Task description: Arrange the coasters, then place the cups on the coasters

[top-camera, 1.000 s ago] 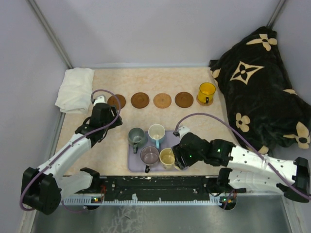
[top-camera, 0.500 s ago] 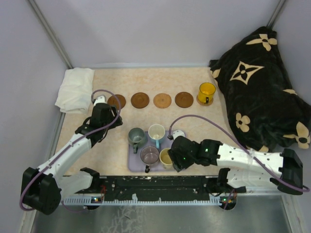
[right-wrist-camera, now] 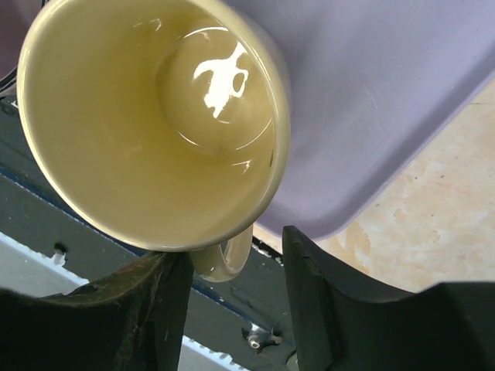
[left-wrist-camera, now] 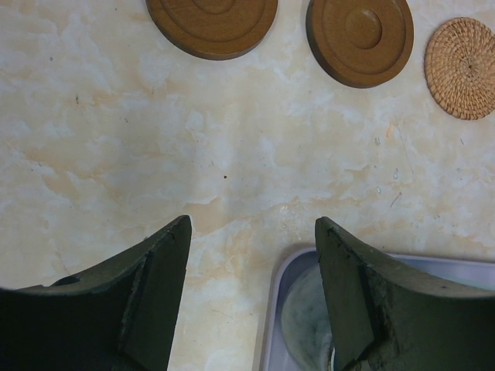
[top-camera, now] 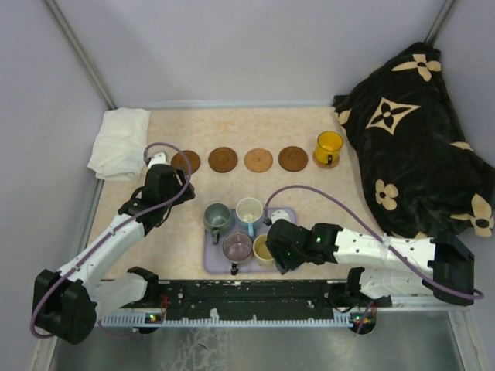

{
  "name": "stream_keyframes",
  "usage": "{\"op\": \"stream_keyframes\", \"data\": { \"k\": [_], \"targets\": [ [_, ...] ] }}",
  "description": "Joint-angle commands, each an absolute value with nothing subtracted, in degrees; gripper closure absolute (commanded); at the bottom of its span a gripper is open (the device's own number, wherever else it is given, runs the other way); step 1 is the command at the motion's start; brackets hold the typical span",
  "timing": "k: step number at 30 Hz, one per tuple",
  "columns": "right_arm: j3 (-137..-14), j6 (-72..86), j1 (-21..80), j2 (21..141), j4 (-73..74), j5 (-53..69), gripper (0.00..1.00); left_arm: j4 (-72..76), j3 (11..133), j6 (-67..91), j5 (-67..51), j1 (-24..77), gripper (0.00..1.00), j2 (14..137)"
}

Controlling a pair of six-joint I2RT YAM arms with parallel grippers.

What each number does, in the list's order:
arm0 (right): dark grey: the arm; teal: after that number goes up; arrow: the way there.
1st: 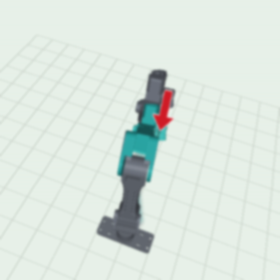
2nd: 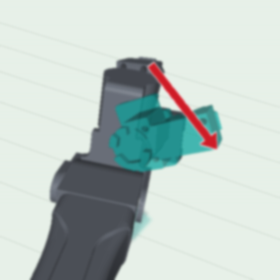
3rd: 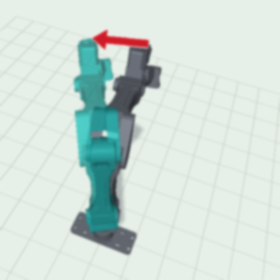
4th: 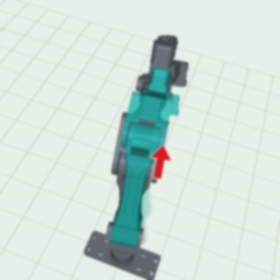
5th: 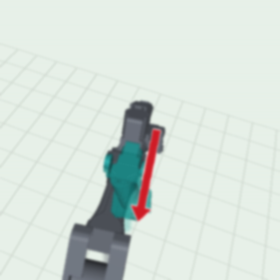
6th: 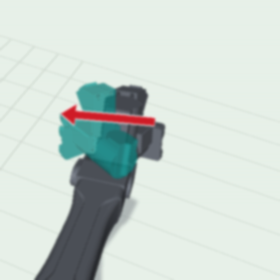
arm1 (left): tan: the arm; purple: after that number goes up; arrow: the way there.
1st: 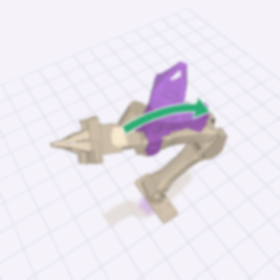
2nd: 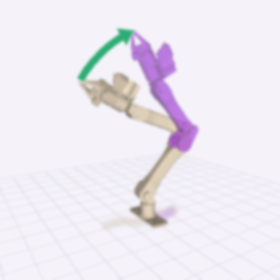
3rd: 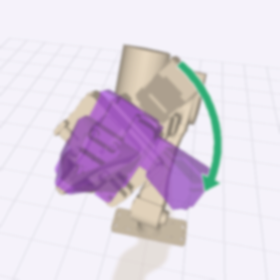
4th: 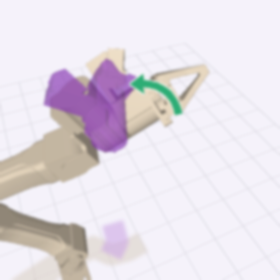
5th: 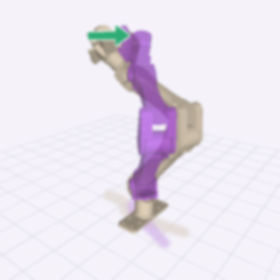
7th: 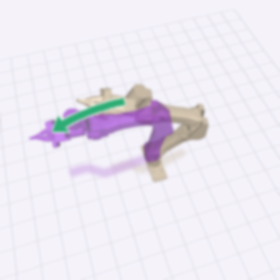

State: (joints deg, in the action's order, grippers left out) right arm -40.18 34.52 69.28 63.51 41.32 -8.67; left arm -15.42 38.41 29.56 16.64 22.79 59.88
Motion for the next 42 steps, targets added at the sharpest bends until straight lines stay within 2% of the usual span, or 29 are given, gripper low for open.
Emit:
{"op": "stream_keyframes", "data": {
  "k": [1, 4, 10, 14, 20, 28, 42],
  "targets": [
    [-40.4, 34.4, 69.8, 64.0, 37.9, -10.9, 0.53, -14.3, 38.1, 30.2, 16.0, 23.0, 0.28, 59.7],
    [-40.3, 34.6, 69.8, 64.2, 37.2, -11.3, 0.59, -14.2, 38.2, 30.5, 15.5, 23.0, 0.28, 60.2],
    [-40.2, 34.6, 69.8, 65.7, 36.6, -11.3, 0.82, -14.1, 38.0, 30.6, 15.4, 23.0, 0.28, 60.1],
    [-40.2, 35.1, 69.8, 65.8, 36.9, -12.4, 1.0, -14.1, 37.8, 30.5, 15.6, 22.9, 0.28, 59.9],
    [-41.1, 38.9, 69.8, 65.6, 41.2, -19.3, 1.0, -13.9, 37.7, 30.7, 15.0, 23.0, 0.28, 60.3],
    [-45.6, 44.4, 69.8, 65.3, 49.6, -34.7, 1.0, -13.6, 37.8, 30.7, 14.7, 23.0, 0.28, 60.9],
    [-52.6, 41.6, 68.9, 67.6, 41.6, -50.2, 1.0, -12.6, 38.2, 30.1, 14.5, 23.1, 0.28, 62.3]
  ]
}}
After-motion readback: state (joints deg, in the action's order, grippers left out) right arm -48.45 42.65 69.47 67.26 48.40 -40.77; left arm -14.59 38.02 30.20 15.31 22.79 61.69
